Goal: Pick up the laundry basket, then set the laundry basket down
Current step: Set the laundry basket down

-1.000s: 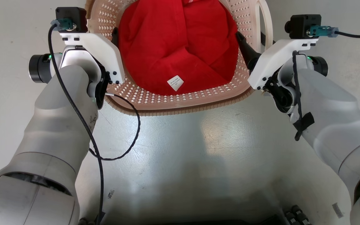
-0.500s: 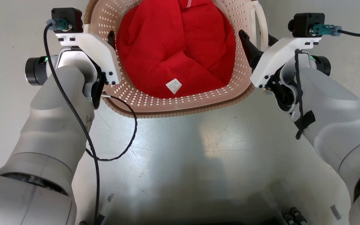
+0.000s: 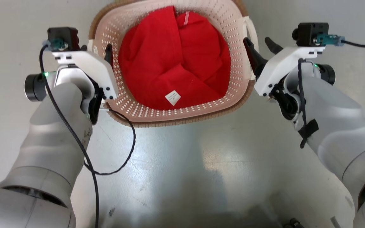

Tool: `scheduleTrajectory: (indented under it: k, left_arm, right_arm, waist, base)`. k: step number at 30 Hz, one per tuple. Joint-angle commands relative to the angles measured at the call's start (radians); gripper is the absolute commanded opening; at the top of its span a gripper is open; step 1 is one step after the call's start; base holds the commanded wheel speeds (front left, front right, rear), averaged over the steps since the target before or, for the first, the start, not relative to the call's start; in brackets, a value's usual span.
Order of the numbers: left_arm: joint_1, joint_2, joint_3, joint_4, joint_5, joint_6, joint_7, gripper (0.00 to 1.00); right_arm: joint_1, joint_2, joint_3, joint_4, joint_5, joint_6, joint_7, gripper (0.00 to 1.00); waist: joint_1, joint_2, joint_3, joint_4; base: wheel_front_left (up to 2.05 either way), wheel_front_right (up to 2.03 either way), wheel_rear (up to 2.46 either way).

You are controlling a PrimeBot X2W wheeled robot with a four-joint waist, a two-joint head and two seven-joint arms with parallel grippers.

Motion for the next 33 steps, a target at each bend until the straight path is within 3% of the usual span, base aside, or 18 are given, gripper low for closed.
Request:
scheduleTrajectory:
  k: [1, 17, 33]
  left_arm:
    - [0.037, 0.035, 0.014, -0.009, -0.009, -0.007, -0.021, 1.00]
    - [0.156, 0.028, 0.028, -0.036, -0.031, -0.053, -0.123, 1.00]
    - [0.411, 0.058, 0.143, -0.398, 0.057, -0.015, -0.127, 1.00]
  right_arm:
    - [0.071, 0.000, 0.006, -0.006, -0.003, 0.007, -0.022, 1.00]
    - [0.165, -0.038, -0.012, -0.081, -0.060, 0.007, -0.088, 1.00]
    - [0.386, -0.102, -0.396, -0.282, -0.412, 0.007, -0.089, 1.00]
  waist:
    - [0.0000, 0.0000, -0.024, -0.002]
    - [0.0000, 0.0000, -0.231, -0.009]
    - [0.0000, 0.0000, -0.429, -0.005]
  base:
    - [0.00, 0.00, 0.00]
    - [0.00, 0.00, 0.00]
    - [0.00, 0.00, 0.00]
